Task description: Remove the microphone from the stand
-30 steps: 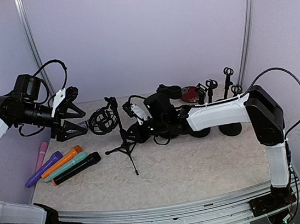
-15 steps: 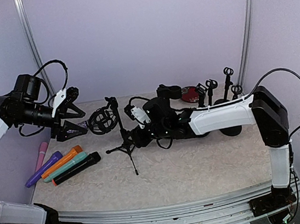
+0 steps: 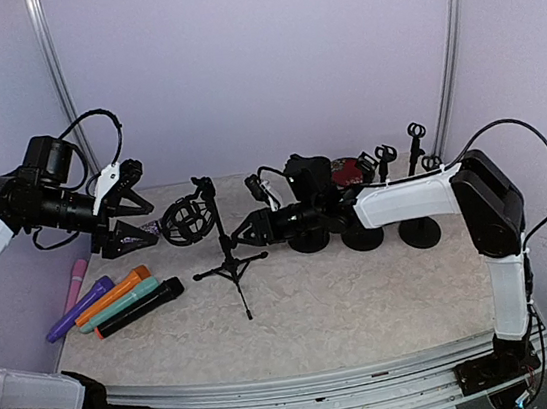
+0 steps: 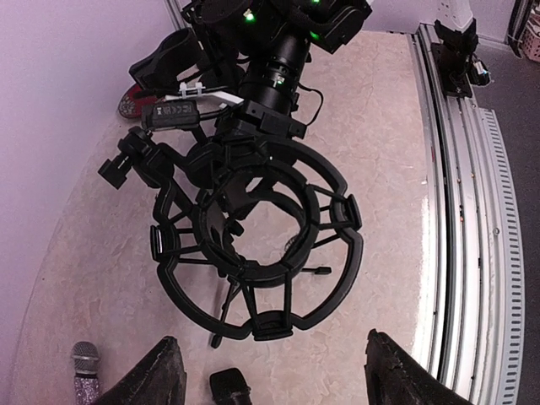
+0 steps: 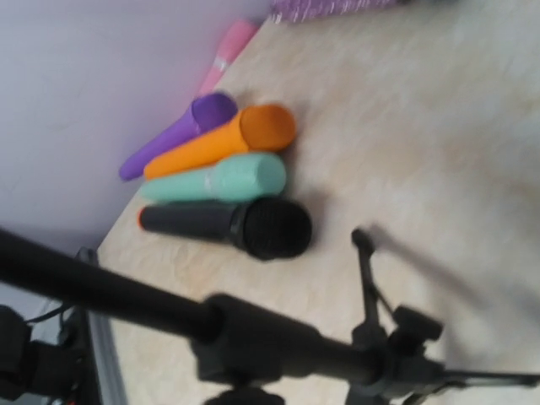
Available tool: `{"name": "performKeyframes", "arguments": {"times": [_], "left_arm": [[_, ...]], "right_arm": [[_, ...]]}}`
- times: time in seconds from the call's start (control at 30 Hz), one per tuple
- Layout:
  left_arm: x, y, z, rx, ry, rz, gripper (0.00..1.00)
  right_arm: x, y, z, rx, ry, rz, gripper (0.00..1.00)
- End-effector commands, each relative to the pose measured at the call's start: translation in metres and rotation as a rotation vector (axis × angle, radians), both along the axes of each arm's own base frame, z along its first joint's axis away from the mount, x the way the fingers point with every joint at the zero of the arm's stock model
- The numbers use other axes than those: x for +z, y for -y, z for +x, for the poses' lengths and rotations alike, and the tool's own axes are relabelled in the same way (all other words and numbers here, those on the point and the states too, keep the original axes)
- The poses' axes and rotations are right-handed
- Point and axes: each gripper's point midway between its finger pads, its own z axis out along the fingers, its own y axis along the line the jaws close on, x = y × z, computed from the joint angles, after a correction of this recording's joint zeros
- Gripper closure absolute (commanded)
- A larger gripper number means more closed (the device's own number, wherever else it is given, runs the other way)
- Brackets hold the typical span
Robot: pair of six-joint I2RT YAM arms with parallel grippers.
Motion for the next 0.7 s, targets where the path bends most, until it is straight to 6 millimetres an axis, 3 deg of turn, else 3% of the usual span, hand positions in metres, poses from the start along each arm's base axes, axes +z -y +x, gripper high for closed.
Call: {"name": "performKeyframes", "arguments": {"times": [0.0,0.33,0.67], "left_arm": [[0.003,-0.004,-0.006,-0.003,0.015,0.009,0.29],[-0.003,-0.008,-0.002,0.008,0.004,0.013,0.29],[-0.003,-0.011,-0.001,0.013,0.009,0.016,0.29]], "right_arm": [[0.002,-0.016,-0.007,0.066,-0.082,0.069,0.51],[-0.008,-0.026,-0.001,0.060,-0.105,0.084,0.62],[-0.021,-0.019,-0.005,0.055,-0.117,0.062,0.94]]}}
